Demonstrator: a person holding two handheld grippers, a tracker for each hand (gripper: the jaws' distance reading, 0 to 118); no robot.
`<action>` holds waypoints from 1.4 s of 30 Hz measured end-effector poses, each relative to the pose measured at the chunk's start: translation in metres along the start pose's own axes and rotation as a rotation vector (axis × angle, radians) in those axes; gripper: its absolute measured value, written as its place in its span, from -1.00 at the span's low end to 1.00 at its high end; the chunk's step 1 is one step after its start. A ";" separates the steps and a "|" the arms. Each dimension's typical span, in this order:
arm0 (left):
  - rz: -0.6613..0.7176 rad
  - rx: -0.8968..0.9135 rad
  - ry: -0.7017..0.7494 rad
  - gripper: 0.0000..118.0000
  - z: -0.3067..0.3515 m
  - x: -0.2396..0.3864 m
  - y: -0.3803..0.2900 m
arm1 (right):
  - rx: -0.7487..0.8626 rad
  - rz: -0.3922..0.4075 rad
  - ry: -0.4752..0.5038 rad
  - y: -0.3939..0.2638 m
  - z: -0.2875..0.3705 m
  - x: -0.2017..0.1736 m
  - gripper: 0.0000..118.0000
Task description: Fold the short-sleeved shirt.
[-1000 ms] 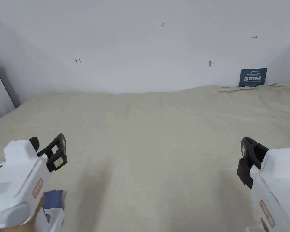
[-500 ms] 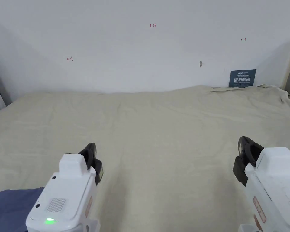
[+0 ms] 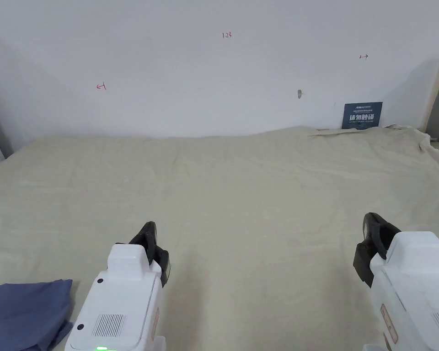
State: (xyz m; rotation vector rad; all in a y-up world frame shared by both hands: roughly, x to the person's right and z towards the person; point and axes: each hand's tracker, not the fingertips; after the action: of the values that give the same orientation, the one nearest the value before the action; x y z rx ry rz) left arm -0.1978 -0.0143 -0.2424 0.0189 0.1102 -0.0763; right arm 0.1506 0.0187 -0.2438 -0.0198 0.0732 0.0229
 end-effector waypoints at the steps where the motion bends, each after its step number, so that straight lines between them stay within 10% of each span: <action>1: 0.000 -0.002 0.001 -1.00 0.000 0.000 0.000 | 0.000 0.001 0.001 0.000 0.001 -0.001 -1.00; 42: -0.003 0.006 0.003 -1.00 -0.001 0.002 0.005 | 0.007 0.010 -0.005 0.003 0.004 0.001 -1.00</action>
State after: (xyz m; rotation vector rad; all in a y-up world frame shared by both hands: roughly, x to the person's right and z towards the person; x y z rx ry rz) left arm -0.1956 -0.0093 -0.2436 0.0244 0.1135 -0.0791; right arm 0.1520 0.0223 -0.2401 -0.0126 0.0679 0.0327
